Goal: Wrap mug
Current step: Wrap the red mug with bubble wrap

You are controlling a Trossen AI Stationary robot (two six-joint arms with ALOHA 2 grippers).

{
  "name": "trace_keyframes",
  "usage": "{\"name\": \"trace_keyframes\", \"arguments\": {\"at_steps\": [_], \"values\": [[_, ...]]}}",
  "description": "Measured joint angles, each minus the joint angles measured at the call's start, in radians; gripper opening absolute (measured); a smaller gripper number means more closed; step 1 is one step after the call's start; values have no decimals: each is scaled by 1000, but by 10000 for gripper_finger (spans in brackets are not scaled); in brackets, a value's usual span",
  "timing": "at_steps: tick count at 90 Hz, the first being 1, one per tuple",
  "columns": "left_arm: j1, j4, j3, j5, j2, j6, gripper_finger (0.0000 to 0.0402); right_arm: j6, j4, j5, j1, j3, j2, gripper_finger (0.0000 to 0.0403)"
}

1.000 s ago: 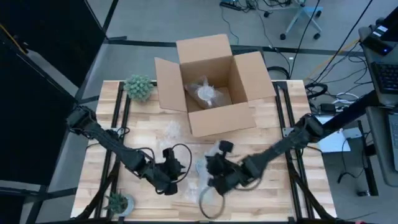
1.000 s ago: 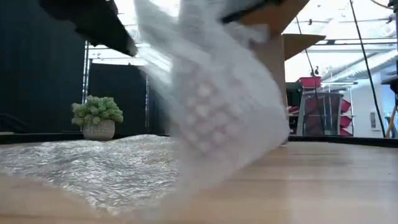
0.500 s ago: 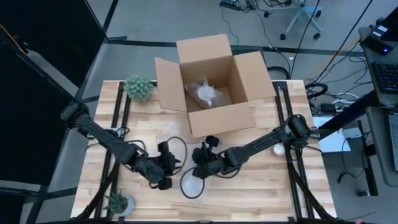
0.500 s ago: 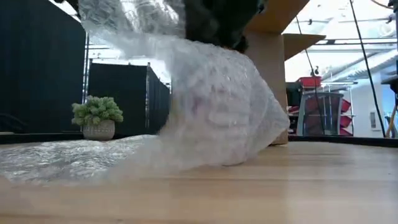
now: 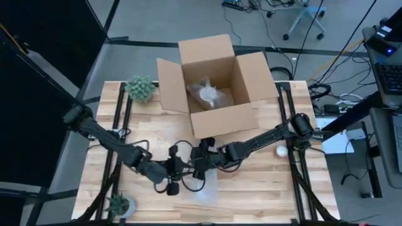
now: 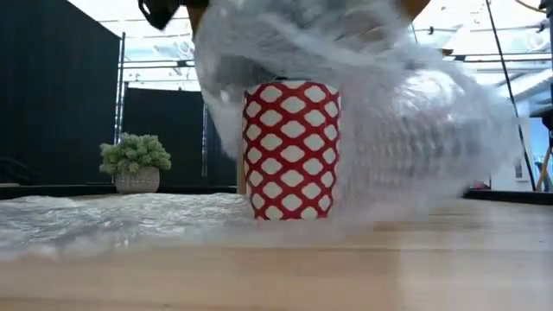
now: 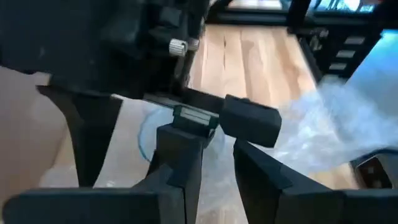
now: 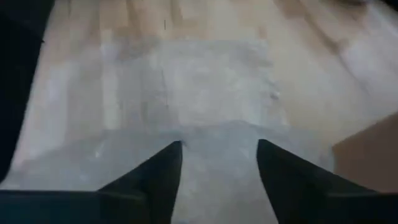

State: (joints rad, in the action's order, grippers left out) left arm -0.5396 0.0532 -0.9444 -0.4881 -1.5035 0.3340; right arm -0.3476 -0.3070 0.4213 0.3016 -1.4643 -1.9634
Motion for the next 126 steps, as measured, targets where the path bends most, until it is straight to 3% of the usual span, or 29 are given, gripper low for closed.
{"name": "trace_keyframes", "arguments": {"at_steps": [13, 28, 47, 91, 114, 126], "values": [[18, 16, 1, -2, -95, 17, 81, 14, -17, -11, 4, -5, 57, 223], [16, 12, 2, 37, -115, 27, 81, 18, -97, -75, 7, -3, 134, 222], [14, 27, 1, 39, -117, 27, 81, -91, -369, -213, 8, -4, 239, 220], [13, 64, 1, 44, -117, 28, 81, -74, -319, -188, -23, -6, -10, 219], [13, 72, -32, 62, -85, 19, 81, -89, -293, -218, -23, -9, -37, 219], [3, 212, -32, 68, -30, 93, 81, -86, -291, -218, -23, -6, -29, 219]]}}
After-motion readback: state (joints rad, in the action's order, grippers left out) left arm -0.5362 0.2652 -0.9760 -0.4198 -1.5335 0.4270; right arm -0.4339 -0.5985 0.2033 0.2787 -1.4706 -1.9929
